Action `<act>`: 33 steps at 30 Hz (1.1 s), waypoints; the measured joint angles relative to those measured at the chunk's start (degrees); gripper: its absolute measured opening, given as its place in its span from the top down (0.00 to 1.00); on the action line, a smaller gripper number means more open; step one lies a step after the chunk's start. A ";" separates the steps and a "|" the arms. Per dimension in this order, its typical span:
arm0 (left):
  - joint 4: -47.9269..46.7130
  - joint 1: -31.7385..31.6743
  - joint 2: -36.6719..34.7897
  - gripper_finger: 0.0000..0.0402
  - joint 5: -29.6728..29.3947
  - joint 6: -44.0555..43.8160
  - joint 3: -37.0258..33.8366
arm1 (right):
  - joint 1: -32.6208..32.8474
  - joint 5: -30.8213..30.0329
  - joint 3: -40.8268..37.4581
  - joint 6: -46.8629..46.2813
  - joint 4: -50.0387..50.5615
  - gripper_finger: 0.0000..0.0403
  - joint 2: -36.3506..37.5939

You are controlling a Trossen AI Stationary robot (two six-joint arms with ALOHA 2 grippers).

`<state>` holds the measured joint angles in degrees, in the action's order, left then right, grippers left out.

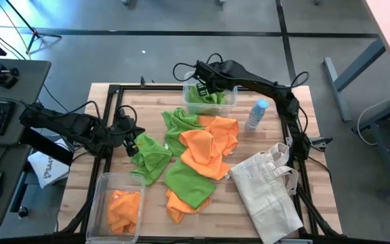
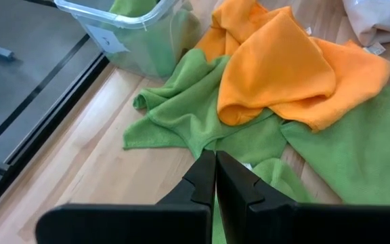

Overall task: Sort microfiber towel by color & place in baskets
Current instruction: Put the orange microfiber towel into the bottom transparent bin

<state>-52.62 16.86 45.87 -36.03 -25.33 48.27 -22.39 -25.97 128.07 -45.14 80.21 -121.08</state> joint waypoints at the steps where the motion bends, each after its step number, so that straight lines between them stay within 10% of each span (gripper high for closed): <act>1: 0.00 0.00 0.00 1.00 0.00 -0.01 0.00 | 1.12 -0.56 0.00 0.04 0.03 0.67 0.70; 22: 0.02 0.00 2.62 0.82 4.09 2.06 0.00 | 33.96 -5.97 -0.15 -8.17 5.68 0.67 4.38; 33: 0.52 -0.02 3.40 0.83 3.56 2.02 0.00 | 46.67 -10.74 -18.31 -19.59 -4.18 0.74 6.42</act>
<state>-52.09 16.84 49.27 -32.47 -23.31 48.27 24.28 -36.71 109.76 -64.73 76.03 -114.66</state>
